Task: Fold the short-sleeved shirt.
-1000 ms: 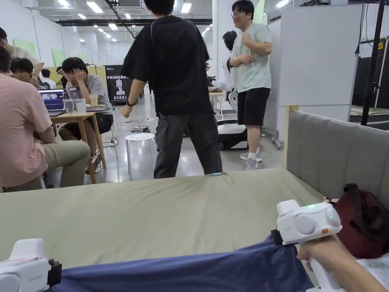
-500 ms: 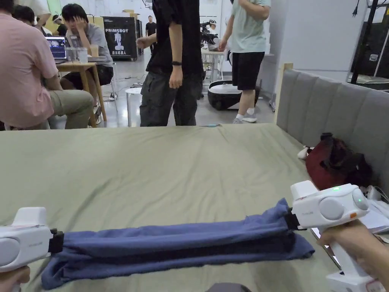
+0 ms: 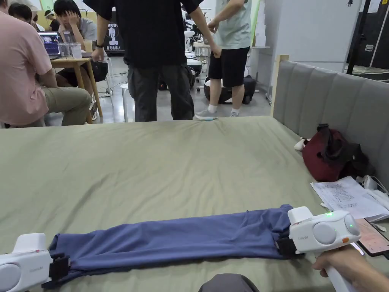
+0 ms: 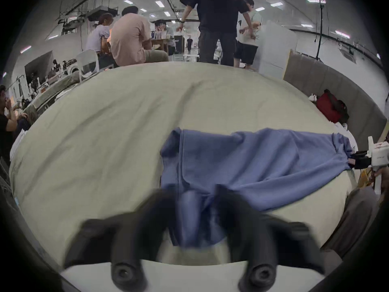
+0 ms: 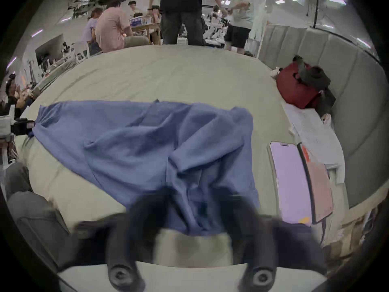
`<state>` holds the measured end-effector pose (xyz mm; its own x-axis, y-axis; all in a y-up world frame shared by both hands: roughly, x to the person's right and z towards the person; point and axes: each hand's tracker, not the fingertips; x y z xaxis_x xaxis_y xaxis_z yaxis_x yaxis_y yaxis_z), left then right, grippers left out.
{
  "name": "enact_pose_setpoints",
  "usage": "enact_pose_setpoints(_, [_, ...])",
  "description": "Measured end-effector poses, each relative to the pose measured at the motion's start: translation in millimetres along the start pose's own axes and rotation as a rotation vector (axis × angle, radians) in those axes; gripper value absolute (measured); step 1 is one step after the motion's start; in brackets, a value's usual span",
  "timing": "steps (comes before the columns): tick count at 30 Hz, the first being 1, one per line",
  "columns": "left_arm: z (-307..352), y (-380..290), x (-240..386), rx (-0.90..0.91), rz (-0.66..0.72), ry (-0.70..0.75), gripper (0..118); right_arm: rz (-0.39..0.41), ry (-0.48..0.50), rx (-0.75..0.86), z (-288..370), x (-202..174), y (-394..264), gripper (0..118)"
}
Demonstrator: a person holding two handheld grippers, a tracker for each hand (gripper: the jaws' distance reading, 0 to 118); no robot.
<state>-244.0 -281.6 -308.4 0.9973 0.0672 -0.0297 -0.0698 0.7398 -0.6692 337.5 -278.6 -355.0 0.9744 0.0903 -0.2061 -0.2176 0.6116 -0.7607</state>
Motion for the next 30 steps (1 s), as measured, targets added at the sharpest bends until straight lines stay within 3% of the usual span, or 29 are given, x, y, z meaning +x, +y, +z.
enact_pose_setpoints(1, [4, 3, -2, 0.015, 0.007, 0.001, 82, 0.008, -0.002, 0.006, 8, -2, 4, 91])
enact_pose_setpoints(2, [7, 6, -4, 0.028, 0.012, 0.001, 105, 0.017, -0.007, 0.016, 12, -4, 6, 111])
enact_pose_setpoints(3, [16, 9, -9, 0.087, 0.040, -0.035, 118, 0.036, -0.024, 0.076, 26, -5, 7, 118])
enact_pose_setpoints(4, [16, 15, -13, 0.099, 0.049, -0.004, 110, 0.046, -0.010, 0.109, 32, -7, 12, 112])
enact_pose_setpoints(7, [23, 33, -22, 0.062, 0.053, 0.001, 111, 0.038, -0.045, 0.106, 50, -17, 26, 109])
enact_pose_setpoints(8, [38, 32, -21, 0.062, 0.052, 0.002, 98, 0.035, -0.049, 0.114, 57, -20, 29, 97])
enact_pose_setpoints(9, [43, 34, -24, 0.073, 0.050, 0.000, 76, 0.023, -0.047, 0.147, 60, -24, 31, 76])
enact_pose_setpoints(10, [47, 37, -26, 0.099, 0.047, 0.001, 42, 0.012, -0.038, 0.182, 65, -27, 33, 47])
enact_pose_setpoints(11, [49, 38, -27, 0.110, 0.046, 0.011, 0, 0.008, -0.034, 0.191, 68, -30, 35, 9])
enact_pose_setpoints(12, [55, 37, -23, 0.116, 0.041, 0.028, 0, -0.003, -0.027, 0.183, 67, -33, 38, 0])
enact_pose_setpoints(15, [59, 41, -35, 0.109, 0.071, -0.023, 0, 0.008, 0.003, 0.197, 69, -48, 43, 0])
enact_pose_setpoints(18, [57, 38, -52, 0.111, 0.227, -0.156, 0, 0.024, 0.025, 0.211, 70, -58, 44, 0])
enact_pose_setpoints(19, [54, 36, -59, 0.107, 0.275, -0.215, 9, 0.026, 0.040, 0.215, 70, -62, 45, 0])
enact_pose_setpoints(22, [38, 28, -73, 0.067, 0.353, -0.386, 117, 0.012, 0.085, 0.215, 66, -70, 47, 0])
enact_pose_setpoints(24, [27, 18, -76, 0.030, 0.379, -0.457, 107, 0.011, 0.097, 0.209, 61, -75, 48, 0])
enact_pose_setpoints(30, [-30, -2, -83, -0.181, 0.541, -0.514, 110, 0.021, 0.115, 0.185, 47, -87, 49, 0])
